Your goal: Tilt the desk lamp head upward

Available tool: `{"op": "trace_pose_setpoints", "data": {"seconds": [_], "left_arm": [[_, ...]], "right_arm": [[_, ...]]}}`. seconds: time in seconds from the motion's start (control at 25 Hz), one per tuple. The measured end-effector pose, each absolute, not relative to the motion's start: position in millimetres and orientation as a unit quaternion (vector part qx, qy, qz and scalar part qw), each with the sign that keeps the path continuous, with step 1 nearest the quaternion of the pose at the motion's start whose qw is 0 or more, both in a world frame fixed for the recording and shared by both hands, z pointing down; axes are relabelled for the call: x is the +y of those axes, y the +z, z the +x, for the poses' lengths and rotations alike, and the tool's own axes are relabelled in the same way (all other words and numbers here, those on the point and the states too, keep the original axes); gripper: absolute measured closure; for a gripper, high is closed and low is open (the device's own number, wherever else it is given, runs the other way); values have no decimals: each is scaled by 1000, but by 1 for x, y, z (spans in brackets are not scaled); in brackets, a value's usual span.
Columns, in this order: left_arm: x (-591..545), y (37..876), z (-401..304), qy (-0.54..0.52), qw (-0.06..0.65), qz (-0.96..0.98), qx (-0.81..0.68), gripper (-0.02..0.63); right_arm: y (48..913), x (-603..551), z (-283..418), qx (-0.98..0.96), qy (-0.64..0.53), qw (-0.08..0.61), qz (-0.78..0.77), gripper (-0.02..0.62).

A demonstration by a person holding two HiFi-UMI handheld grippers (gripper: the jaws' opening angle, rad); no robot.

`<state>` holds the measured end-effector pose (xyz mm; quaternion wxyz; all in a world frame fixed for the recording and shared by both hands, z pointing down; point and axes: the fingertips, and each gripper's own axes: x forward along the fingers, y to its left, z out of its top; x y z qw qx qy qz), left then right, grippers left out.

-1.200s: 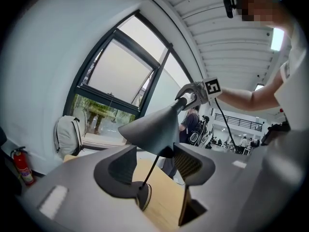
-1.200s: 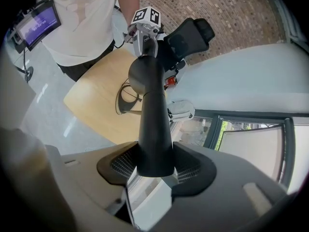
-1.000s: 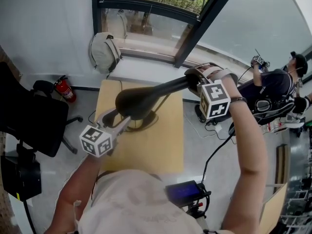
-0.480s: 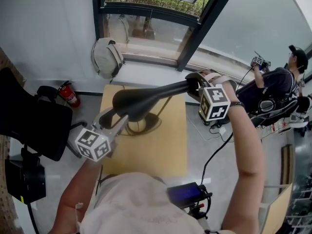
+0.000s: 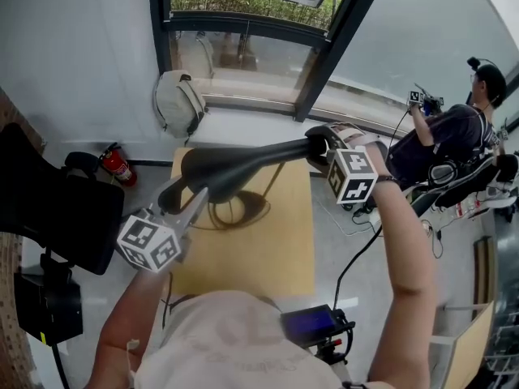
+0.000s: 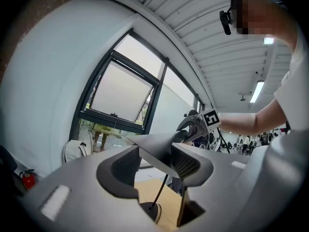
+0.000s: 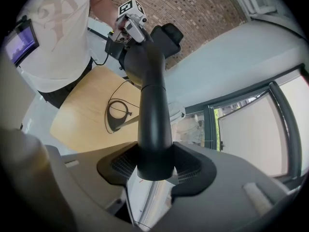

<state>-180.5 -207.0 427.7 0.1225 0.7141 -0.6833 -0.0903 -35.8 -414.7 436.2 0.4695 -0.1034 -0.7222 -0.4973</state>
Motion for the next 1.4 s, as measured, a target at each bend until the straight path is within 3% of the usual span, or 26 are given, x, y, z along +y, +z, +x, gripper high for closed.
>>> {"op": "trace_pose_setpoints", "data": {"seconds": [1.4], "left_arm": [[-231,356,-197,-63,62,719,-689,405]], "right_arm": [[450,-410,-36,-807,-409,427,5,359]]}}
